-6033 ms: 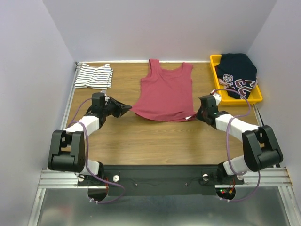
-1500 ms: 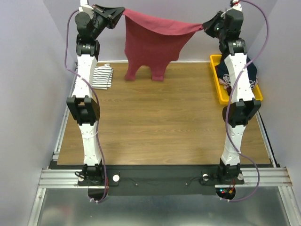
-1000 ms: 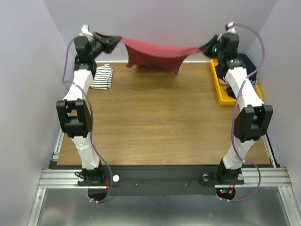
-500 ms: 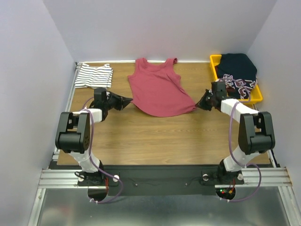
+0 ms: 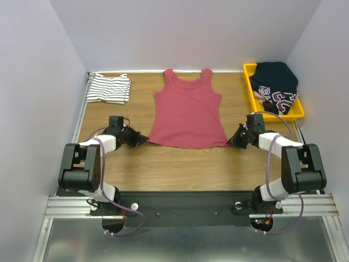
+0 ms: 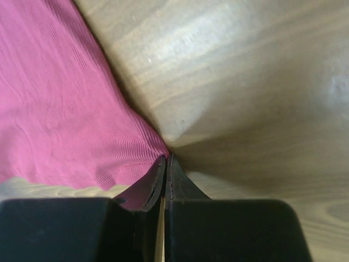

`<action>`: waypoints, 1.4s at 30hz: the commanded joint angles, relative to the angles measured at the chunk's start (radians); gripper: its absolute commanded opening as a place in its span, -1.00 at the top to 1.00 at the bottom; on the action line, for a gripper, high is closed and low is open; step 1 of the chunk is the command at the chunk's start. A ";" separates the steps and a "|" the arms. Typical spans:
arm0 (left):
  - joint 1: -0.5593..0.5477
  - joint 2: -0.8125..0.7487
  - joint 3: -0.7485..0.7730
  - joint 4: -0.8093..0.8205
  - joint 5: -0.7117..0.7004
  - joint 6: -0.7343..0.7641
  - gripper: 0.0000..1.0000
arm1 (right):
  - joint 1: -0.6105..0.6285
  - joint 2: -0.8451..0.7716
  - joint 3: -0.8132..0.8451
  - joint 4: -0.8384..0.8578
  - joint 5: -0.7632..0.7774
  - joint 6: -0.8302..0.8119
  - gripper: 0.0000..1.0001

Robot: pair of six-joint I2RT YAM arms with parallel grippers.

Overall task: Fold and stack the tank tops
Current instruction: Flatten the tank top out

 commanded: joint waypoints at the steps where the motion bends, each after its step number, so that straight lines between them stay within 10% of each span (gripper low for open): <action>1: -0.004 -0.070 -0.052 -0.134 -0.033 0.098 1.00 | 0.000 -0.042 -0.050 -0.066 0.061 -0.012 0.99; 24: -0.041 -0.312 -0.172 -0.358 -0.089 0.215 1.00 | -0.014 -0.301 -0.079 -0.354 0.003 0.049 0.99; 29: -0.092 -0.400 -0.209 -0.389 -0.087 0.195 0.60 | -0.014 -0.358 -0.083 -0.416 -0.006 0.080 0.75; 33: -0.096 -0.532 -0.181 -0.460 -0.112 0.187 0.08 | -0.015 -0.441 -0.082 -0.455 0.018 0.112 -0.05; 37: -0.096 -0.590 -0.081 -0.553 -0.167 0.227 -0.32 | -0.015 -0.490 -0.012 -0.524 0.058 0.093 -0.19; 42: -0.090 -0.543 0.017 -0.485 -0.219 0.267 -0.32 | 0.017 -0.519 0.033 -0.488 -0.006 0.083 -0.18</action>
